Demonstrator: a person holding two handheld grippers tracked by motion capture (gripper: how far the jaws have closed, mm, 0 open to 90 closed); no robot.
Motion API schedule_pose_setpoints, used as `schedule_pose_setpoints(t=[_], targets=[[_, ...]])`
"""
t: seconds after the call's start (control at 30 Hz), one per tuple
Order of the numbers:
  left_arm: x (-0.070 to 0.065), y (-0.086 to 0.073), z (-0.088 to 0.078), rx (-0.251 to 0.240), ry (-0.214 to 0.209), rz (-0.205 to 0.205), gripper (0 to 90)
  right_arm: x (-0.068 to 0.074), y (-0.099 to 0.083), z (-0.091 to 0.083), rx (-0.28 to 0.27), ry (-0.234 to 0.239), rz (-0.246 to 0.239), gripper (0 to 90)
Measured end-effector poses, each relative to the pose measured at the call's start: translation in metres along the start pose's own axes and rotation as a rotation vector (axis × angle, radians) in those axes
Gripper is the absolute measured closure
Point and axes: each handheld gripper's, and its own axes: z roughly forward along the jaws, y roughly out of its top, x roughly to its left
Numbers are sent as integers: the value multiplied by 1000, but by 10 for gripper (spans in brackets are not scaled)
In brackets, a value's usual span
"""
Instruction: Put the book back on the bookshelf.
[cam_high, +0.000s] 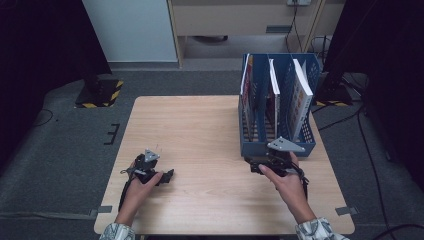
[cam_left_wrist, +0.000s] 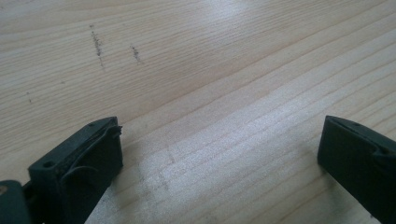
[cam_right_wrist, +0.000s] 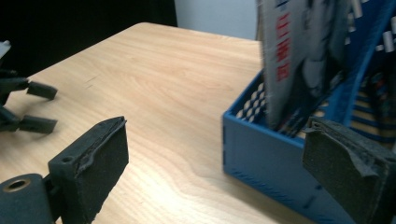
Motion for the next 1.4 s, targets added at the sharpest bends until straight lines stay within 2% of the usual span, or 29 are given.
schedule_pose_setpoints(t=[0.3, 0.83, 1.2, 1.4], targets=[[0, 0, 0, 0, -1, 1, 0, 17, -7, 13, 30, 39, -29, 78], [0, 0, 0, -1, -3, 1, 0, 42, -3, 43, 38, 95, -56, 78], [0, 0, 0, -1, -3, 2, 0, 47, -3, 56, 45, 94, -52, 78], [-1, 0, 0, -2, -3, 3, 0, 54, -5, 73, 77, 98, -70, 83]])
